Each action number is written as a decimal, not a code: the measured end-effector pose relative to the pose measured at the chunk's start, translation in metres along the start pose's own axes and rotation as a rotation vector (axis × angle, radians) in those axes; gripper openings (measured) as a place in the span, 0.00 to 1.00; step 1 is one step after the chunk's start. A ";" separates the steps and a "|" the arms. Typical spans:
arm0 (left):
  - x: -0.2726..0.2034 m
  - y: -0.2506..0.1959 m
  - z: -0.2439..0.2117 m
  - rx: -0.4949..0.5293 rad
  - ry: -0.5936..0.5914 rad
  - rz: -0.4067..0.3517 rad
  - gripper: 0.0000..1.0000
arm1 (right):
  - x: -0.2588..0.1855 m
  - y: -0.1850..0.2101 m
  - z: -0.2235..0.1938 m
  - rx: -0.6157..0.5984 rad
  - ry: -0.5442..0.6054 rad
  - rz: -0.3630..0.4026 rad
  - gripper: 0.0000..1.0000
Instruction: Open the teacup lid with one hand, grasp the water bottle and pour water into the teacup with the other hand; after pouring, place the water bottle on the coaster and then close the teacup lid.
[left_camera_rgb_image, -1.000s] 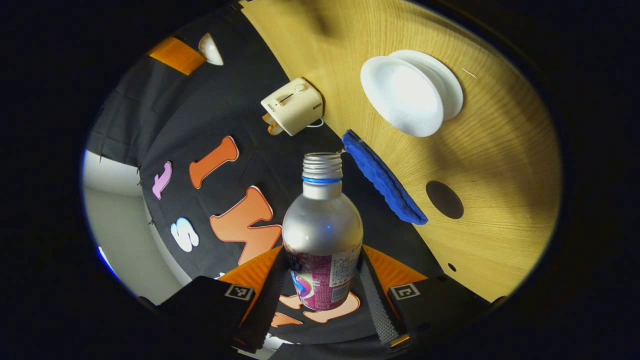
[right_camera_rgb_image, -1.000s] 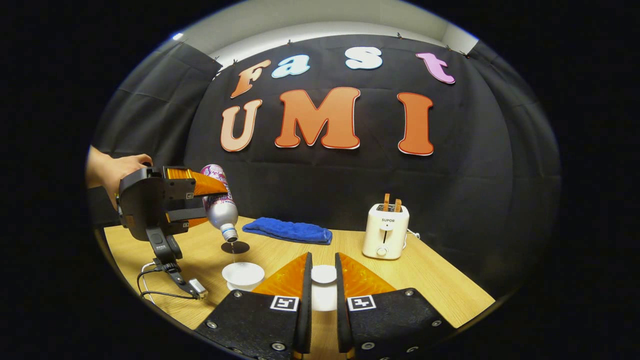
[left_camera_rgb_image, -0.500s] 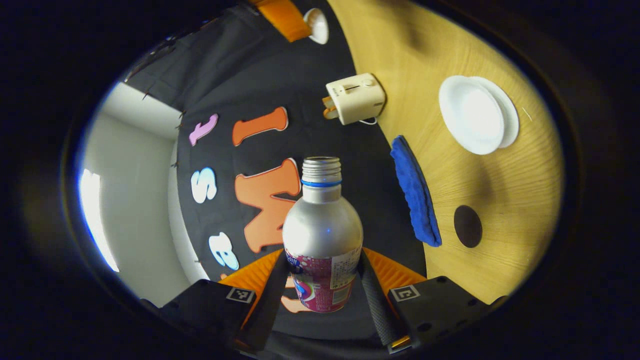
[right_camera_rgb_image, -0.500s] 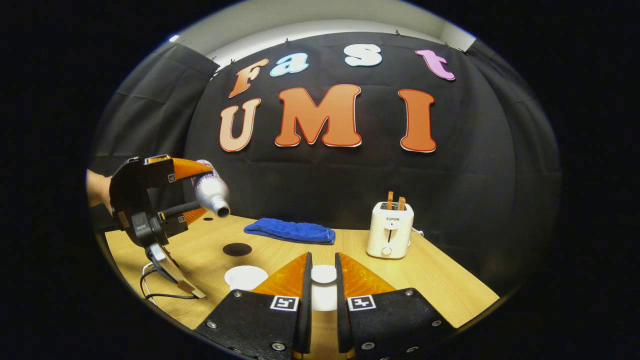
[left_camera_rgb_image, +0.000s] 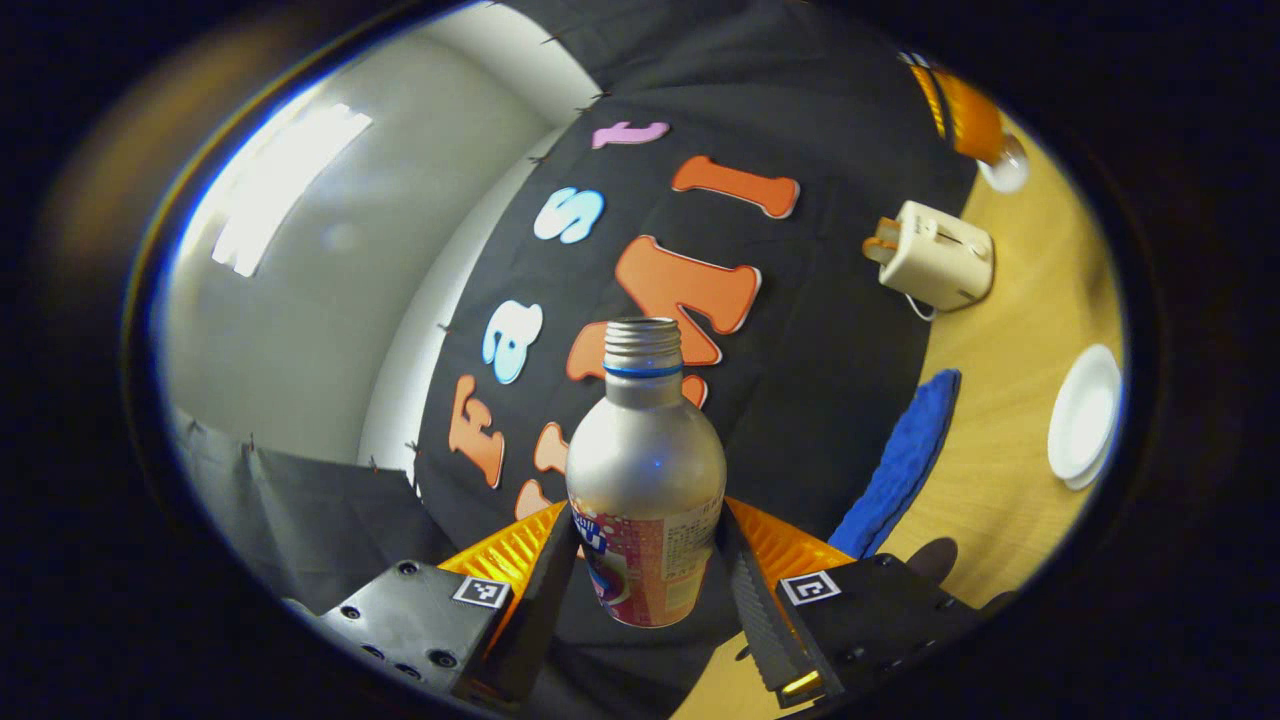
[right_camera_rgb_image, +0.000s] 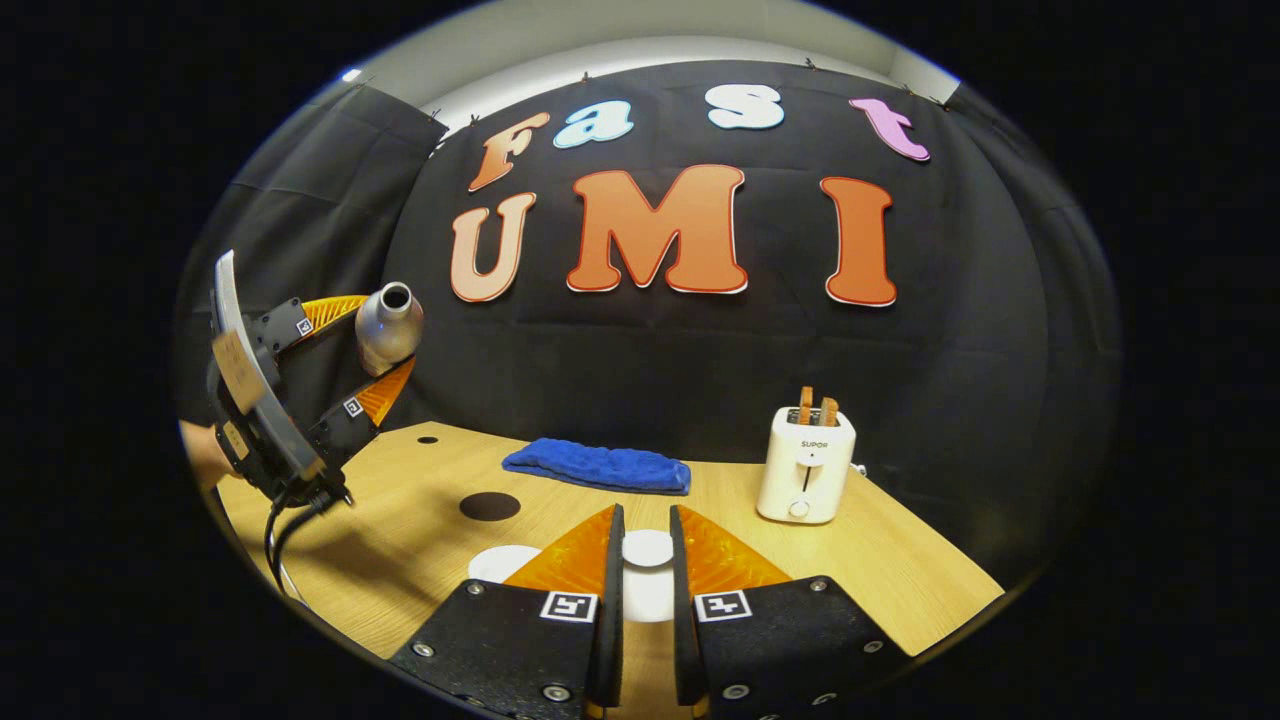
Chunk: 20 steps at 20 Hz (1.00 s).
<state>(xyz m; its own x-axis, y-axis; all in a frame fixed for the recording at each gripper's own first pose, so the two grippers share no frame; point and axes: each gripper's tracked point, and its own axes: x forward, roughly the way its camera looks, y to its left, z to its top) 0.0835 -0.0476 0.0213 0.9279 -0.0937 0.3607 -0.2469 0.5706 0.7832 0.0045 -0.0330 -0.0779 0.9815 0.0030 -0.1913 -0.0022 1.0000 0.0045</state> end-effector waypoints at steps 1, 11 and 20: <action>0.001 0.002 -0.004 -0.080 0.020 0.013 0.83 | 0.002 0.004 0.001 0.002 0.002 0.011 0.21; 0.022 -0.005 -0.046 -0.887 0.199 0.041 0.82 | 0.025 0.029 0.003 0.027 0.010 0.074 0.22; 0.045 -0.076 -0.095 -1.107 0.390 -0.087 0.83 | 0.041 0.043 -0.004 0.026 0.030 0.109 0.22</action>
<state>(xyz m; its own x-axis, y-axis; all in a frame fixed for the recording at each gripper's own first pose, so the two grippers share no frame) 0.1707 -0.0176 -0.0707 0.9998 -0.0206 -0.0023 0.0201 0.9901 -0.1386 0.0437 0.0101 -0.0897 0.9695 0.1120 -0.2179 -0.1031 0.9933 0.0520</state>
